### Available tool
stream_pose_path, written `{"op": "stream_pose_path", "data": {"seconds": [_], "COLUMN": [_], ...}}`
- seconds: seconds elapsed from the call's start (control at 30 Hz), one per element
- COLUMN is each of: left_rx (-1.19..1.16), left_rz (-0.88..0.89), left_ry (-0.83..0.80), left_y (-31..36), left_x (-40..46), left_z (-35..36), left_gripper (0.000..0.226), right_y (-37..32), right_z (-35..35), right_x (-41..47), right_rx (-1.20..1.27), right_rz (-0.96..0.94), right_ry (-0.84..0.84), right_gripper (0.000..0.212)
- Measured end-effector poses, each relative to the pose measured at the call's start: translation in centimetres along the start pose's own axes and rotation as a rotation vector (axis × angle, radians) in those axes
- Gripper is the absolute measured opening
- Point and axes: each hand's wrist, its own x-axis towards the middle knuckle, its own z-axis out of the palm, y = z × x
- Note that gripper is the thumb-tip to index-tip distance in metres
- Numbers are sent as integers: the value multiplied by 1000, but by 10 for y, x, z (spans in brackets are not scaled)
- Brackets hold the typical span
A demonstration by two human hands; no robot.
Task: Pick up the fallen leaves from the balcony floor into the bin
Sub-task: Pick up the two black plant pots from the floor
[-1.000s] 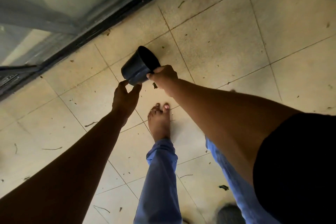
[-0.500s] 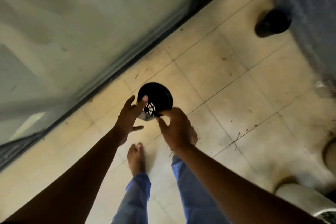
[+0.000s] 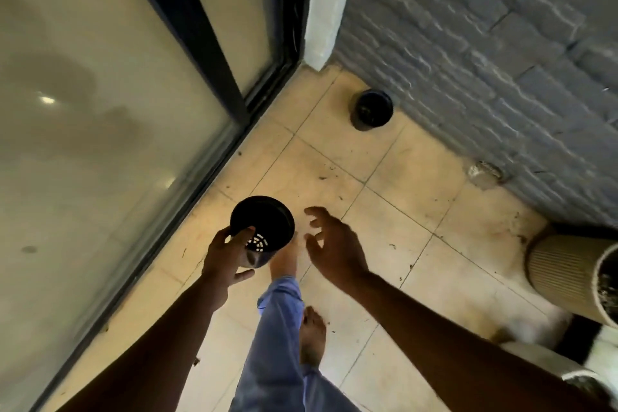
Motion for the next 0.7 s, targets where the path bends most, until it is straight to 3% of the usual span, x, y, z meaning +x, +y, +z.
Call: {"op": "stream_pose_path", "data": {"seconds": [0.07,0.13,0.27,0.37,0.63,0.7], "left_rx": [93,63,70,83,134,134], "left_rz": [79,51,3,22,54,58], "left_ry": [50,-26,-72,-90,-157,-152], "left_y": [-80,-90,66,85,130,139], "left_x": [161,215,24,42,104,115], "left_z": [4,23,59,81,127,137], "left_gripper": [54,61,52,55,56,56], "right_y": [10,22,58,86,134,145], "right_z": [-21,-41,-64,-74,-98,-98], "right_x": [28,56,113,152,242,260], "right_rx": [27,66,289,586,942,1039], "right_rz": [103,215,494,667,876,920], "right_ry": [4,7,38,108,316,359], "right_gripper": [39,33,21,19,12,26]}}
